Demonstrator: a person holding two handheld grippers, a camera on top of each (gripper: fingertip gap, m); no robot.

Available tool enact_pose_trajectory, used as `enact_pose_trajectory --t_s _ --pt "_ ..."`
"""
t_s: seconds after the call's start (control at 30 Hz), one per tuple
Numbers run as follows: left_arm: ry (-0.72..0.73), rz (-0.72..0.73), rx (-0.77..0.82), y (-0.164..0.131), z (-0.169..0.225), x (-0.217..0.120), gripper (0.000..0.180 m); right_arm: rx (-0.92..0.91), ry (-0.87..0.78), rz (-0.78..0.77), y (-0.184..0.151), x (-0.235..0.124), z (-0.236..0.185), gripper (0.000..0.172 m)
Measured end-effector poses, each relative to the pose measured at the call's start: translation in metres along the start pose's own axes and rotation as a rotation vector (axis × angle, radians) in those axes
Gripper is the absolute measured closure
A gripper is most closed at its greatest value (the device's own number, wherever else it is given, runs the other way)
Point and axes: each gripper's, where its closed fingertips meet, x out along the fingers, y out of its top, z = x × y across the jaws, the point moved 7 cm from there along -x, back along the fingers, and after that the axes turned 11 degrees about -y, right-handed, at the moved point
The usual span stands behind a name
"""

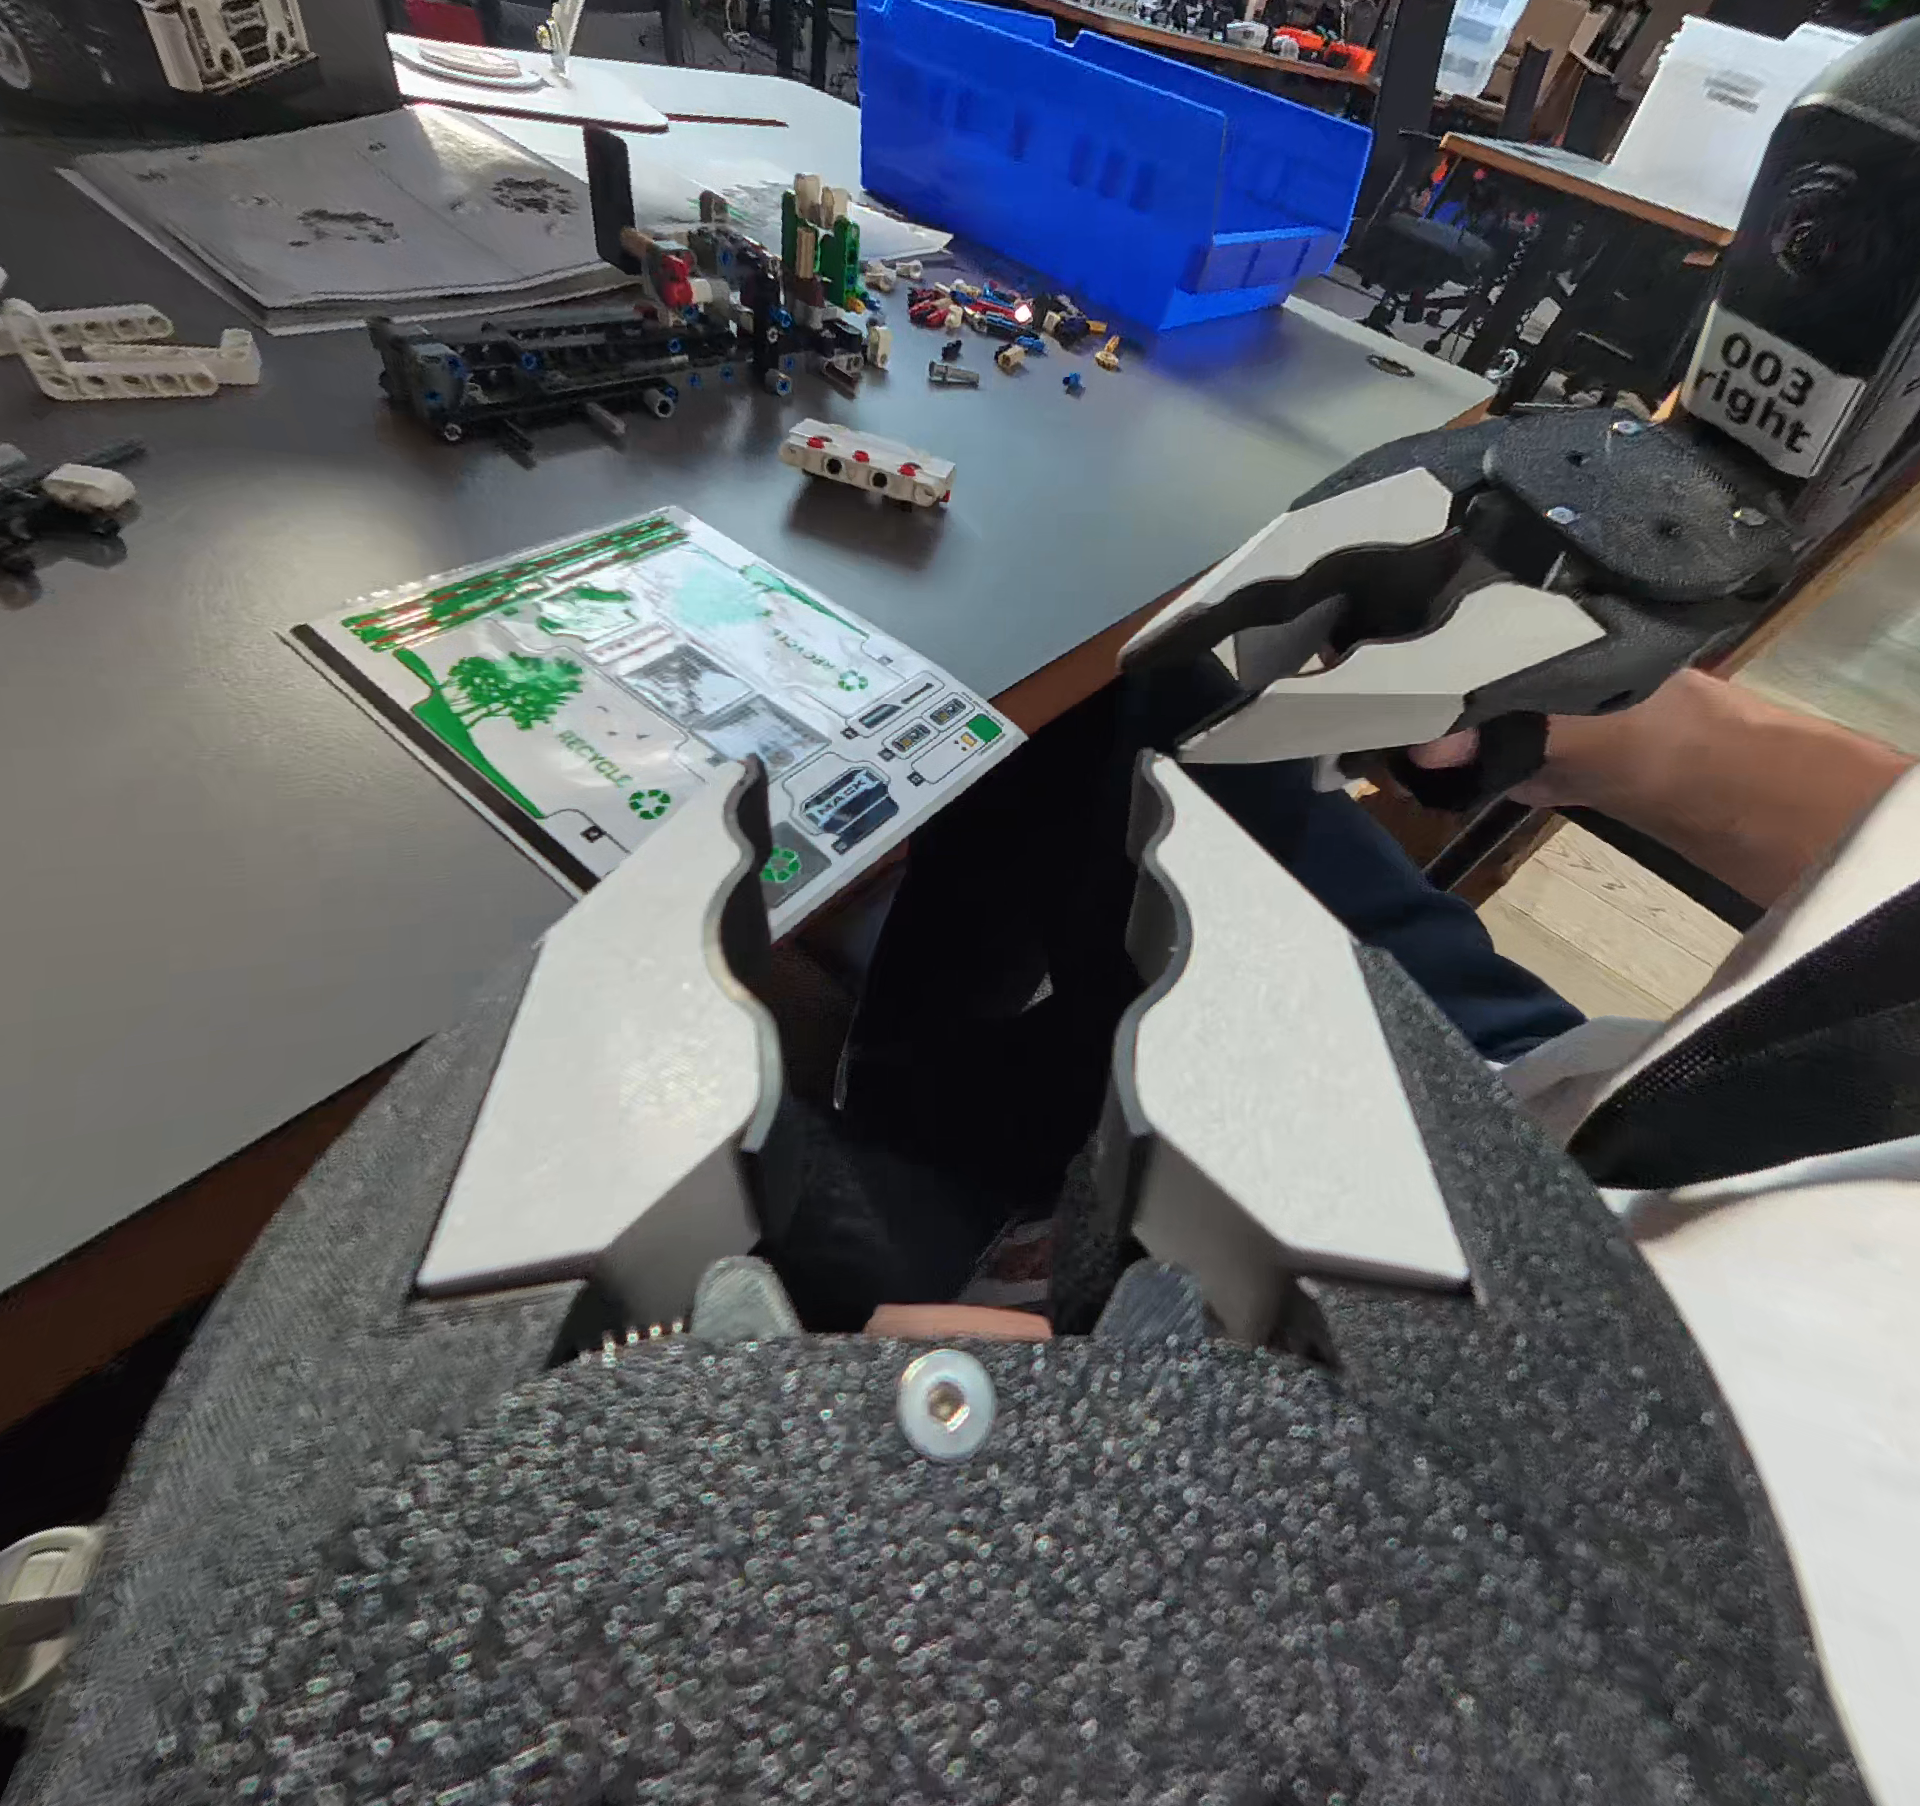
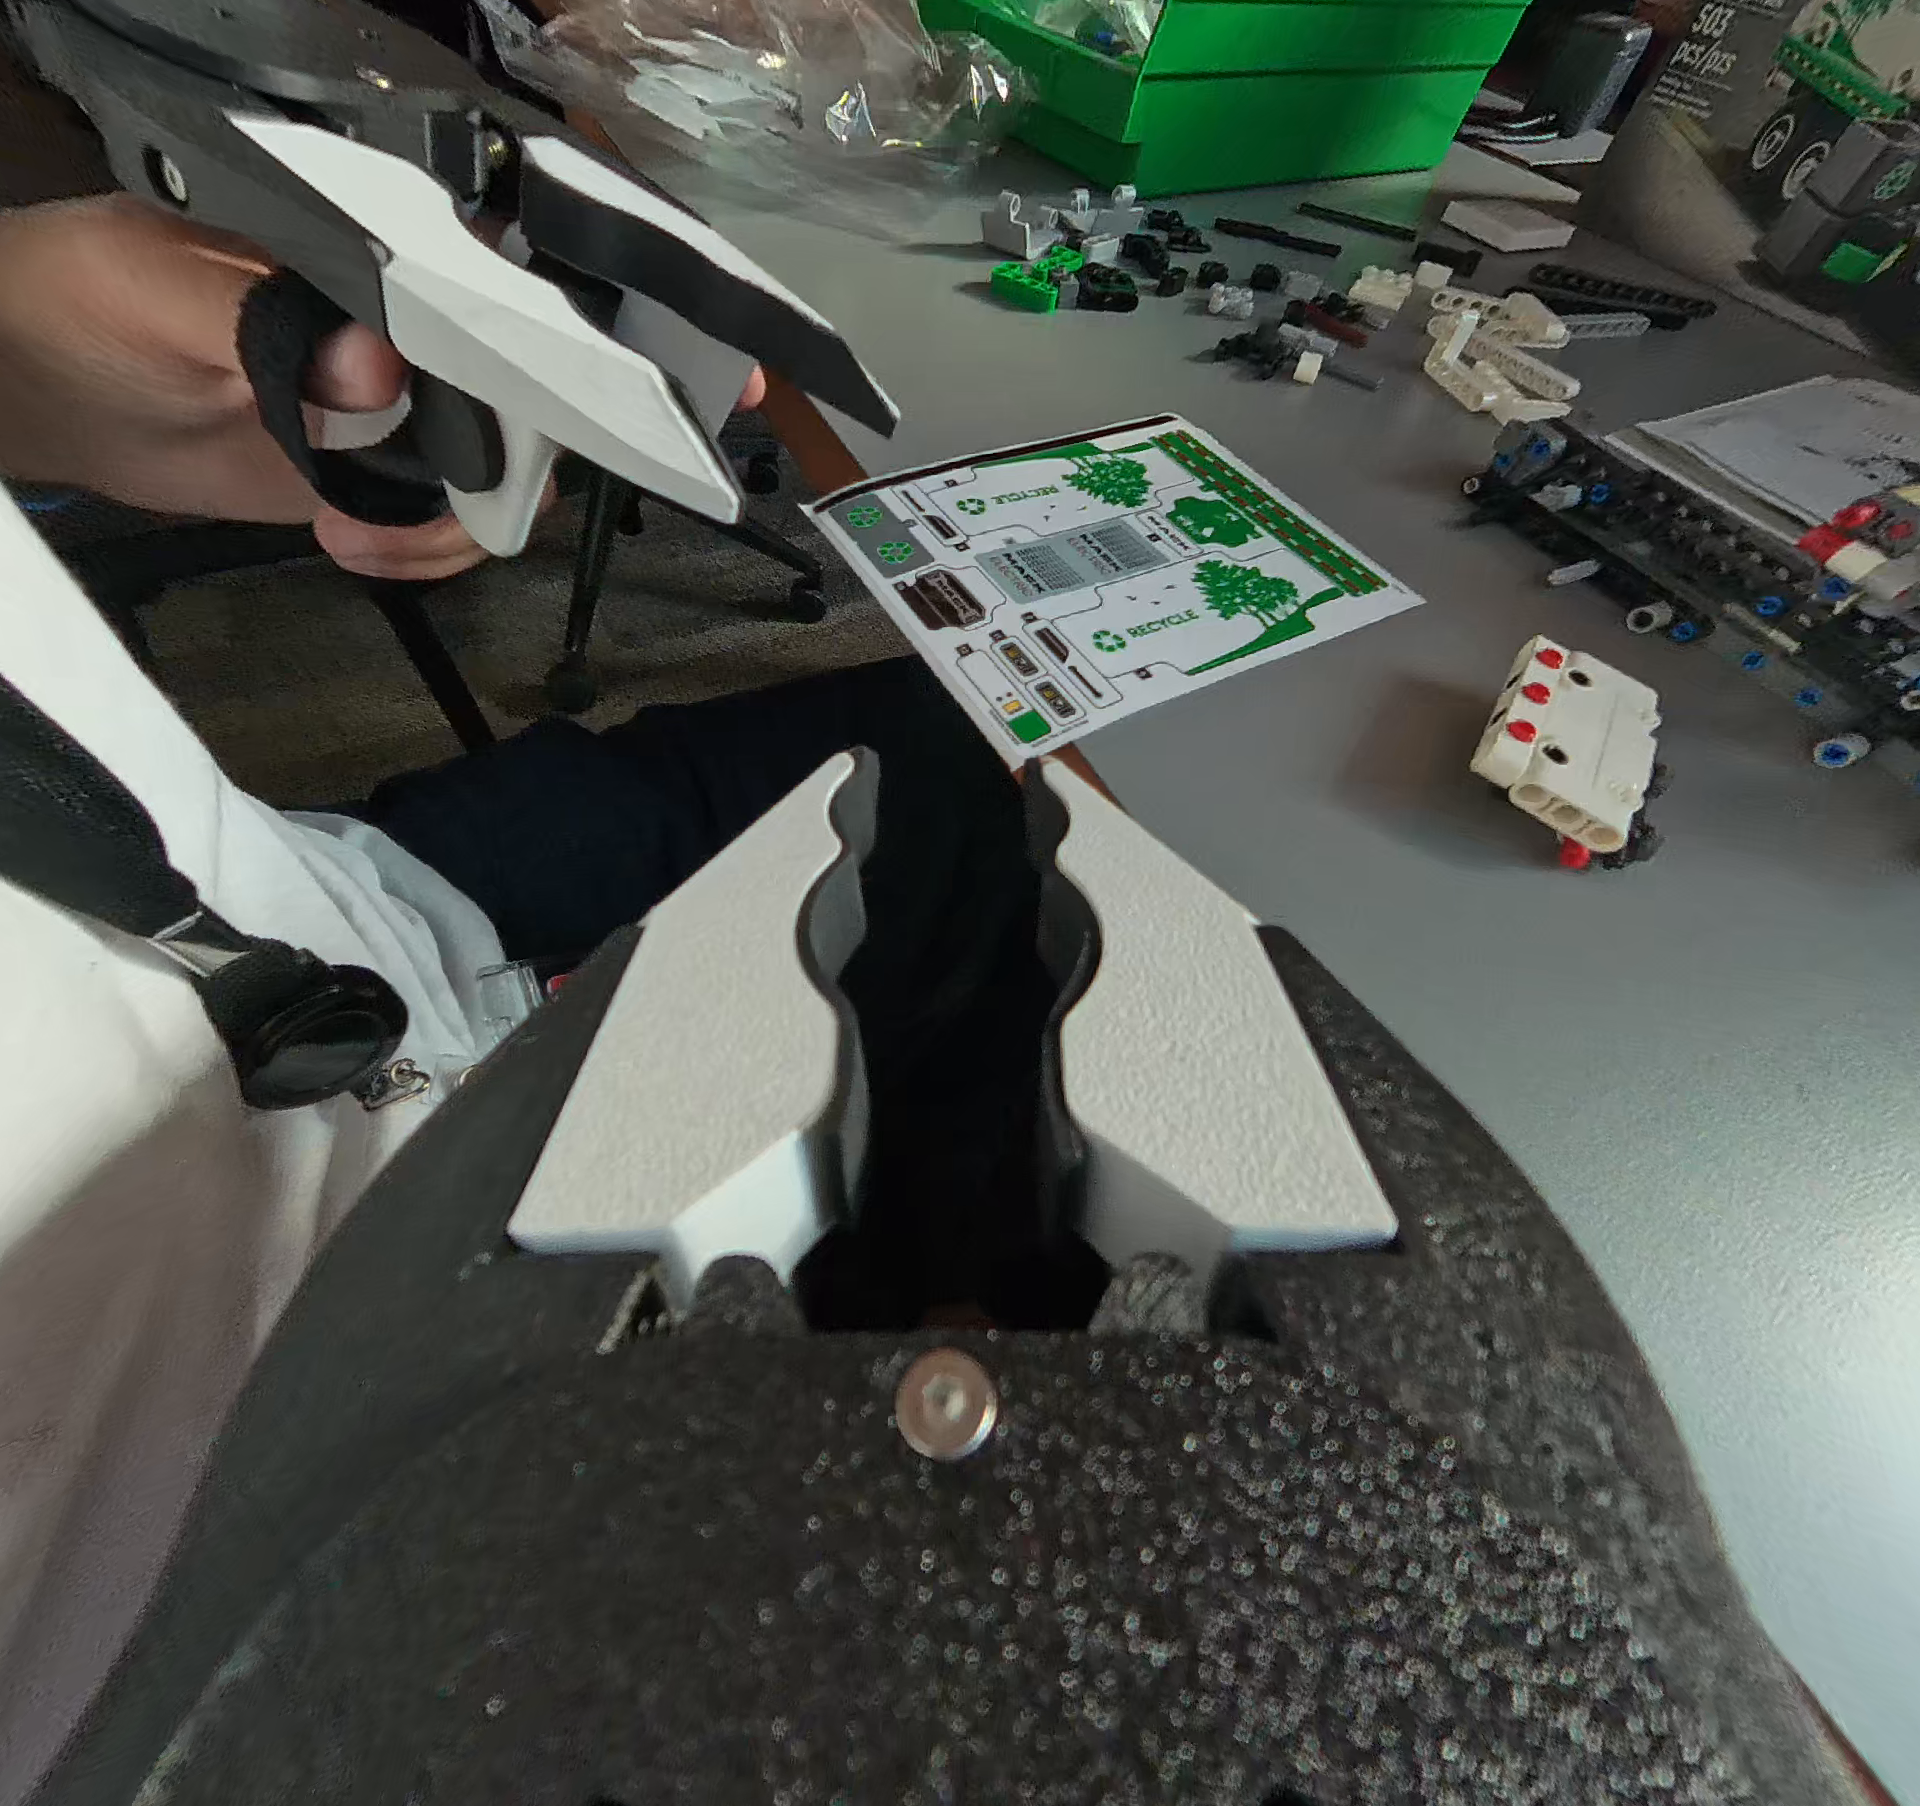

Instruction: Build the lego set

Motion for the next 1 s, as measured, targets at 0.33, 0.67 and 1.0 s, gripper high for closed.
enact_pose_trajectory --t_s 0.33,0.67,1.0 --pt "0.165 0.133 -0.301 -0.027 -0.005 0.003 0.105 0.143 0.09 0.137 0.007 -0.005 0.028 0.147" --pt "-0.024 0.226 -0.778 -0.047 -0.03 0.013 0.126 0.111 0.109 0.146 0.014 0.008 0.026 0.147" --pt "-0.2 0.302 -0.85 -0.038 -0.033 0.019 0.17 0.092 0.121 0.084 0.006 0.014 0.02 0.148"
